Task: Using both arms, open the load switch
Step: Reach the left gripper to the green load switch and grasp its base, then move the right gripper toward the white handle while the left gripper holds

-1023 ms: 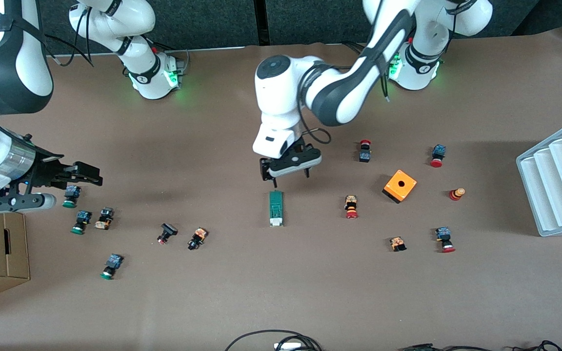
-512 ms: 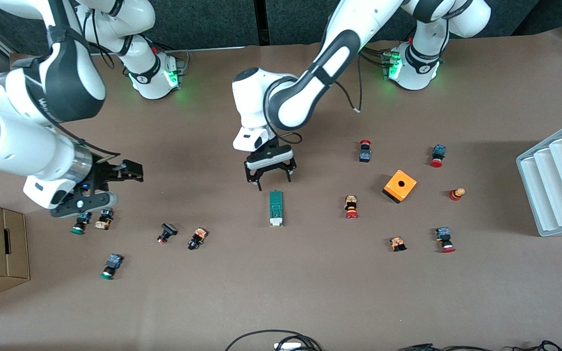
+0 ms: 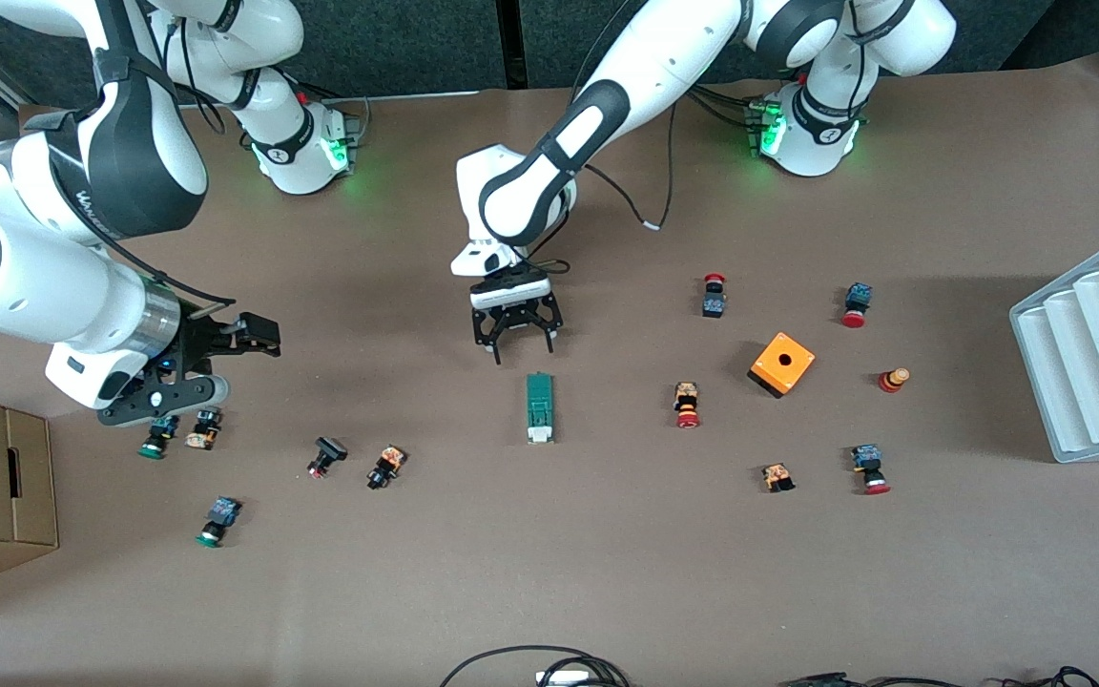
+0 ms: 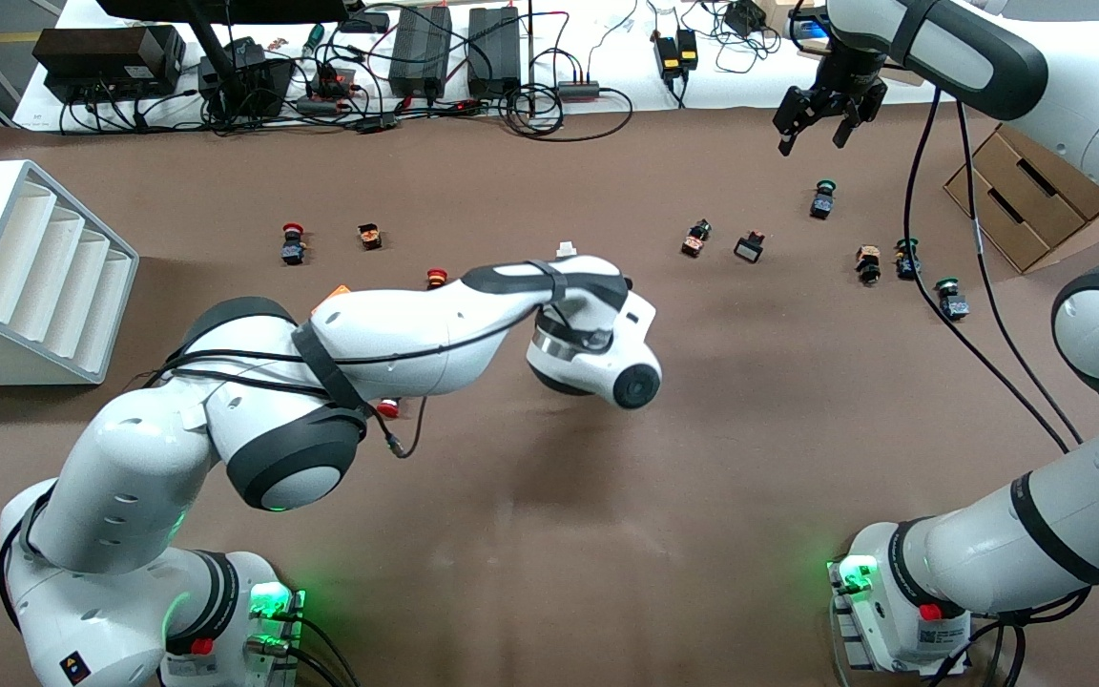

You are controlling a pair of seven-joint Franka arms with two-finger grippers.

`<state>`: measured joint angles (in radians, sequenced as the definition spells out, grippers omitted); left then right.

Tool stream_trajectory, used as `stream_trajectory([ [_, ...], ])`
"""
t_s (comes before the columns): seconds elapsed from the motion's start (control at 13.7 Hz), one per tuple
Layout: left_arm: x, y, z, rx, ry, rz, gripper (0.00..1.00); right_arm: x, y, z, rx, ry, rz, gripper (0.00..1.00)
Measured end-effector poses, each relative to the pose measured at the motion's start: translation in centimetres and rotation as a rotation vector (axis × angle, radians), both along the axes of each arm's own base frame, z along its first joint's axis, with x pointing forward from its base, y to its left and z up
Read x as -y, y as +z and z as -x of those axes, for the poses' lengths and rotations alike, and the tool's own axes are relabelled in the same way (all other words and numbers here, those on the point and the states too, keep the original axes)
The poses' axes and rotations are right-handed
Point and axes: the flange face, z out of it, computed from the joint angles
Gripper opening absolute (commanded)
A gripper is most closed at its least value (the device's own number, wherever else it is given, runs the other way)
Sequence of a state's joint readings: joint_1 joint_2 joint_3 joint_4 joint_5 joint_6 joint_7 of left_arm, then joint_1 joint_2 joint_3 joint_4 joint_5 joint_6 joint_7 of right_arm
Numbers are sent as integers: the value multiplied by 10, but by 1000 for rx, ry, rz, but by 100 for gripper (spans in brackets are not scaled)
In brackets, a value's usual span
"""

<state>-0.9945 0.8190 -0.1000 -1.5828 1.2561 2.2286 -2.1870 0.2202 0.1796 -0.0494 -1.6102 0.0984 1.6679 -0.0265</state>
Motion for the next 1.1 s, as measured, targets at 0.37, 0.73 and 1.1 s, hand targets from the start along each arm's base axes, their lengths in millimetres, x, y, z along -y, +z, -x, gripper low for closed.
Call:
stream_trajectory([
  [0.37,-13,-33,3,101,-38,16,89,0,0,0,0,-1,0,100],
  [0.73,-27,-62,1,202,-48,-12,80,0,-1,0,-1,1,0,100],
  [1.1,-23,-68,11,233,-51,-8,77,8,-2,-2,-3,-9,1,100],
])
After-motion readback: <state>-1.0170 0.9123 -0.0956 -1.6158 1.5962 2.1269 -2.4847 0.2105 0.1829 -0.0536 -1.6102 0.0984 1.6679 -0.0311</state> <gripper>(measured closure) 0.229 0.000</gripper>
